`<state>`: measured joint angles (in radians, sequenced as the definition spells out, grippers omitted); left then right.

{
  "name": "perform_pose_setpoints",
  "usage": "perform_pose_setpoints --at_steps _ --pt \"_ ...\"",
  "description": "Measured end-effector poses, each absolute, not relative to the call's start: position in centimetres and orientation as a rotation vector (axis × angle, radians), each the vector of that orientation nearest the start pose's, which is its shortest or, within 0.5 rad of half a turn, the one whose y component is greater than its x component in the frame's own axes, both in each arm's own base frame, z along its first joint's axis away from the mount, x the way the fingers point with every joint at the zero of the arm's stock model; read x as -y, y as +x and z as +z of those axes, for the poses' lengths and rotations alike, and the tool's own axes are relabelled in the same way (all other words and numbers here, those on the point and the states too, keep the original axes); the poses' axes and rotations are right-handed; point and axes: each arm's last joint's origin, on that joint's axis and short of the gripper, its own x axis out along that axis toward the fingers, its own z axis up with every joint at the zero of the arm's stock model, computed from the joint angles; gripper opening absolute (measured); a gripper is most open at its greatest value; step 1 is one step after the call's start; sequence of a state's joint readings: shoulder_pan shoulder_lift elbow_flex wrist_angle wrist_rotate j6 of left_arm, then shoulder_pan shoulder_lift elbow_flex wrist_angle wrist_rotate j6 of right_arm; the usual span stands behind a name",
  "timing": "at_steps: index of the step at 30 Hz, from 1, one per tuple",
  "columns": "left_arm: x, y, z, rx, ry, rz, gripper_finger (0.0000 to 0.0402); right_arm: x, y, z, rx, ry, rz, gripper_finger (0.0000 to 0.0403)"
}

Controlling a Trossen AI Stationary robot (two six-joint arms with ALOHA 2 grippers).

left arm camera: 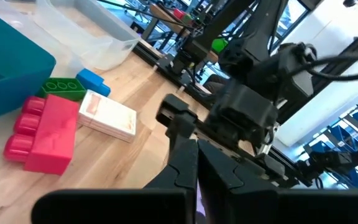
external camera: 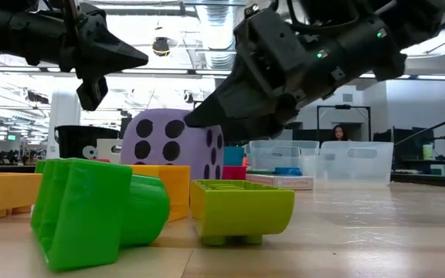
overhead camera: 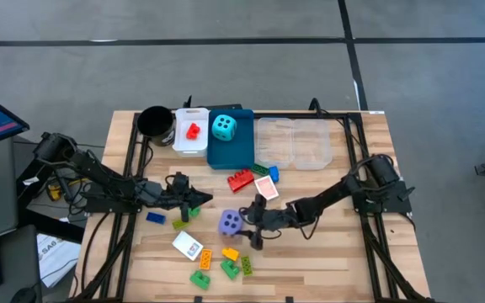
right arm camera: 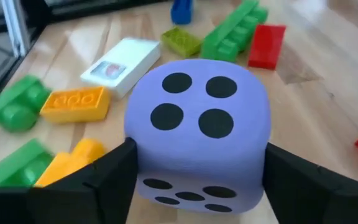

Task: Pick & Place Toys
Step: Put the violet dice into the blue bin, then put the large red game piece into the white bin

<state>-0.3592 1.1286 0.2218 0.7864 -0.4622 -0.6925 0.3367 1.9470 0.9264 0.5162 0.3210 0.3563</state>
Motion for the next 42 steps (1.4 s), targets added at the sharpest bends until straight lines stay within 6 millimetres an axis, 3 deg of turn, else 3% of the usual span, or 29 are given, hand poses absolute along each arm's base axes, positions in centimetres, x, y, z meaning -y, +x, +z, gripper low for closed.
perform_pose_setpoints --at_steps 6,10,18,22,25,31,33,38,42 --pt "5.8 19.0 17.5 -0.070 -0.639 0.136 0.0000 -11.4 36.8 14.3 -0.325 0.194 -0.042 0.0279" --pt "5.8 19.0 17.5 -0.070 -0.639 0.136 0.0000 -11.2 36.7 16.4 -0.246 0.200 -0.049 0.0278" --pt "6.1 19.0 17.5 -0.107 -0.654 0.033 0.0000 -9.9 35.4 21.2 -0.102 0.102 -0.361 0.0276" --pt "6.2 18.9 17.9 -0.102 -0.665 -0.017 0.0000 -6.3 35.3 22.6 -0.063 0.047 -0.653 0.0271" --pt "6.2 18.7 18.3 -0.081 -0.668 -0.028 0.0000 -2.7 35.7 22.6 -0.066 0.048 -0.751 0.0259" --pt "6.4 18.3 19.1 -0.075 -0.669 -0.138 0.0000 5.2 36.7 20.1 -0.095 0.228 -0.707 0.0218" --pt "6.5 18.2 19.3 -0.085 -0.661 -0.197 0.0000 6.5 36.9 19.2 -0.098 0.334 -0.639 0.0205" --pt "6.7 17.9 19.7 -0.090 -0.632 -0.309 0.0000 5.7 37.9 18.5 -0.077 0.389 -0.559 0.0184" --pt "6.7 17.8 19.9 -0.077 -0.581 -0.335 0.0000 2.2 38.4 20.3 -0.026 0.280 -0.500 0.0172"
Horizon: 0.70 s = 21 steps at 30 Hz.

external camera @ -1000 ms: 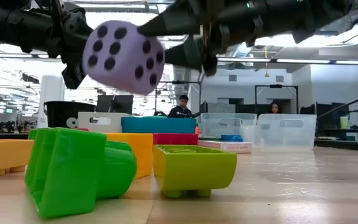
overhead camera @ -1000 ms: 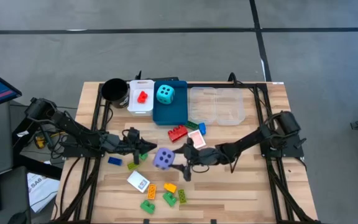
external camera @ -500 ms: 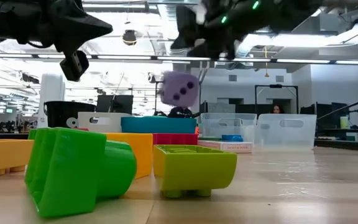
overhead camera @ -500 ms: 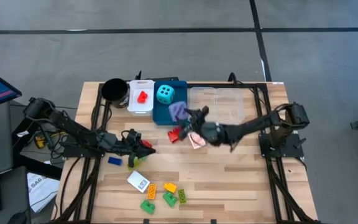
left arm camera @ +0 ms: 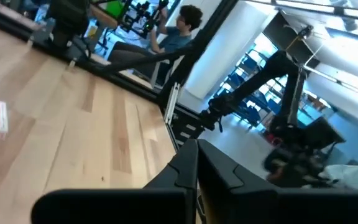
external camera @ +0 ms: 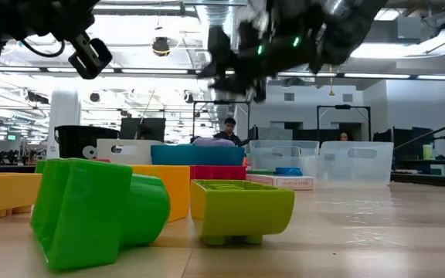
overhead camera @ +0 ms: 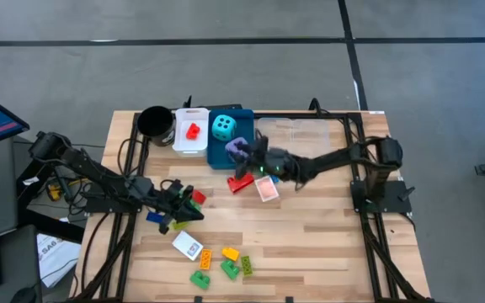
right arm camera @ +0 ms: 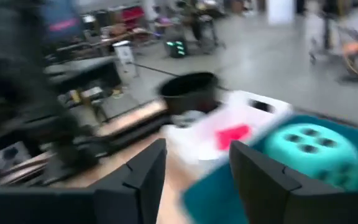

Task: Pick & Place Toys
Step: Put the large red game piece into the white bin

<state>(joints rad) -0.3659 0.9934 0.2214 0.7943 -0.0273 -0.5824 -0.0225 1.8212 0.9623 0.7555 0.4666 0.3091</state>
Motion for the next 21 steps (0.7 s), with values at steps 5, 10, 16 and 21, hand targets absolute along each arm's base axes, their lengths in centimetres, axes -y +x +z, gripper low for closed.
perform_pose_setpoints --at_steps 5,10,16,21 --pt "6.7 17.8 20.0 -0.054 -0.504 -0.339 0.0000 -5.0 37.1 23.2 0.007 0.180 -0.431 0.0159" --pt "6.7 17.8 20.1 -0.036 -0.492 -0.342 0.0000 -11.4 33.9 24.4 -0.050 0.183 -0.489 0.0147" --pt "6.6 17.8 20.6 0.029 -0.388 -0.330 0.0000 -16.3 30.7 23.4 -0.141 0.197 -0.479 0.0134" --pt "6.2 17.9 20.8 0.083 -0.320 -0.194 0.0000 -17.1 29.2 21.9 -0.240 0.129 -0.523 0.0128"
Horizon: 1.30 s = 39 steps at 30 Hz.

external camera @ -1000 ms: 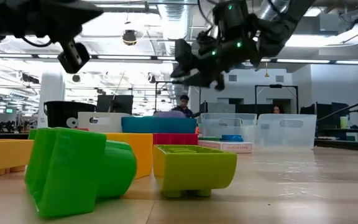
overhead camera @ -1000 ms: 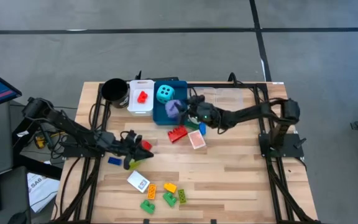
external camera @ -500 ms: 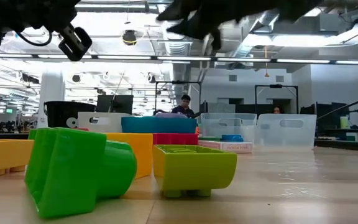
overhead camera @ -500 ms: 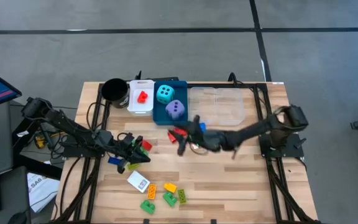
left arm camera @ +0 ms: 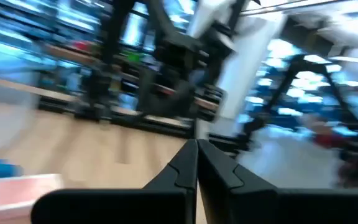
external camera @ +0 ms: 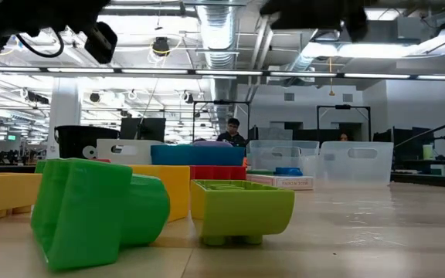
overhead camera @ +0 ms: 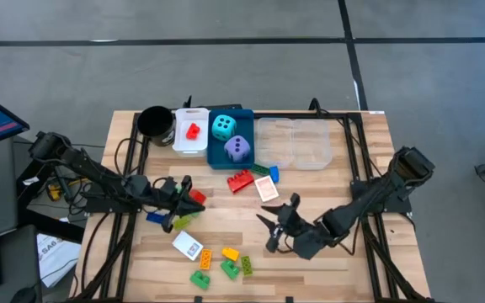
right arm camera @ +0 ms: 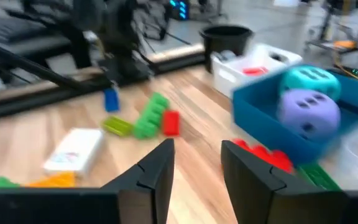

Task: Pick & Place Toys
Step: Put the large red game piece into the white bin

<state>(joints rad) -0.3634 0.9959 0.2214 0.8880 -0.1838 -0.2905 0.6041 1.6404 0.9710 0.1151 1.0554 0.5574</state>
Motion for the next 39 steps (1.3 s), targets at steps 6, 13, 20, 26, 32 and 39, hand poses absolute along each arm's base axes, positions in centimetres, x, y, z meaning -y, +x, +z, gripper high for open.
perform_pose_setpoints --at_steps 6,13,20,26,32,39 --pt "5.7 18.4 19.3 0.016 -0.286 0.085 0.0000 -15.8 28.3 20.2 -0.342 0.127 -0.624 0.0126" --pt "5.5 19.7 16.9 -0.078 -0.290 0.166 0.0038 -15.4 27.6 19.5 -0.391 0.108 -0.664 0.0126" --pt "5.9 20.6 16.5 0.008 -0.396 0.134 0.0131 -14.2 28.6 19.8 -0.406 0.017 -0.674 0.0126" --pt "6.0 20.7 17.4 0.114 -0.432 0.113 0.0190 -12.1 30.4 20.4 -0.376 -0.012 -0.712 0.0126" --pt "5.9 20.5 17.8 0.124 -0.364 0.115 0.0204 -11.0 31.0 20.4 -0.400 0.032 -0.687 0.0126" --pt "5.8 20.8 16.9 0.013 -0.258 0.193 0.0194 -10.3 31.4 20.5 -0.406 0.035 -0.699 0.0126"
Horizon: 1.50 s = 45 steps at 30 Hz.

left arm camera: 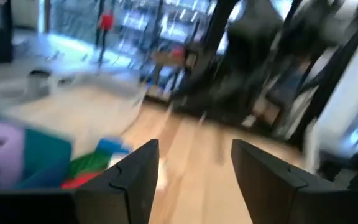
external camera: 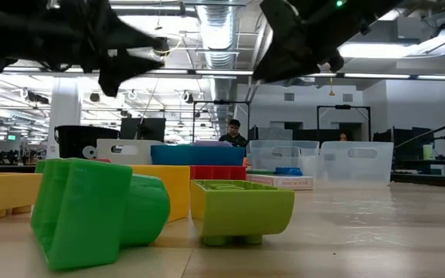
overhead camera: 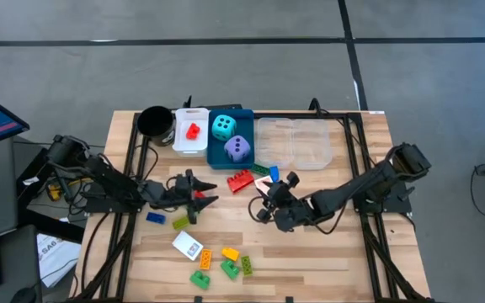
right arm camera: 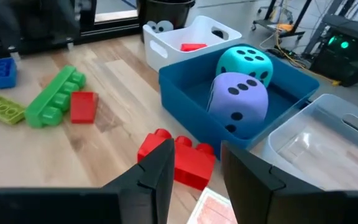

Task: Pick & Place Toys
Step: Put the large red game piece into the white bin

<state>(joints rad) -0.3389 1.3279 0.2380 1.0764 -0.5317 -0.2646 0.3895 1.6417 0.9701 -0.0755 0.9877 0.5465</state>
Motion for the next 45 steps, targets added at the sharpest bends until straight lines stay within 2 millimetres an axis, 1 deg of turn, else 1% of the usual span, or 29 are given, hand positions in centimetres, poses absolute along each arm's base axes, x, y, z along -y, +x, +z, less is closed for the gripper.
perform_pose_setpoints --at_steps 3,7,11,17,21,24,28,33,39,45 --pt "6.0 21.7 16.3 -0.135 -0.225 0.248 0.0190 -10.1 31.5 20.4 -0.423 0.056 -0.670 0.0126" --pt "6.1 23.3 16.7 -0.264 -0.188 0.298 0.0189 -9.8 31.7 20.4 -0.434 0.069 -0.659 0.0126" --pt "5.8 24.6 17.5 -0.280 -0.184 0.334 0.0192 -9.8 31.7 20.4 -0.435 0.069 -0.661 0.0126" --pt "5.0 25.0 16.4 -0.343 -0.162 0.378 0.0203 -10.1 31.5 20.3 -0.443 0.062 -0.648 0.0126" --pt "4.9 25.4 15.5 -0.367 -0.156 0.378 0.0223 -10.8 31.3 20.3 -0.447 0.055 -0.627 0.0126" --pt "4.5 26.0 14.9 -0.404 -0.177 0.333 0.0244 -11.5 31.0 20.3 -0.446 0.051 -0.606 0.0126" --pt "3.9 27.5 14.6 -0.441 -0.208 0.288 0.0274 -12.2 30.8 20.3 -0.438 0.069 -0.588 0.0126" --pt "2.9 28.8 14.4 -0.519 -0.201 0.322 0.0306 -13.0 30.4 20.2 -0.435 0.098 -0.574 0.0126" --pt "1.6 29.0 14.3 -0.568 -0.197 0.375 0.0335 -13.9 29.8 20.1 -0.436 0.118 -0.552 0.0126" --pt "1.0 28.9 14.1 -0.589 -0.196 0.399 0.0347 -14.7 29.2 19.9 -0.452 0.129 -0.541 0.0126"
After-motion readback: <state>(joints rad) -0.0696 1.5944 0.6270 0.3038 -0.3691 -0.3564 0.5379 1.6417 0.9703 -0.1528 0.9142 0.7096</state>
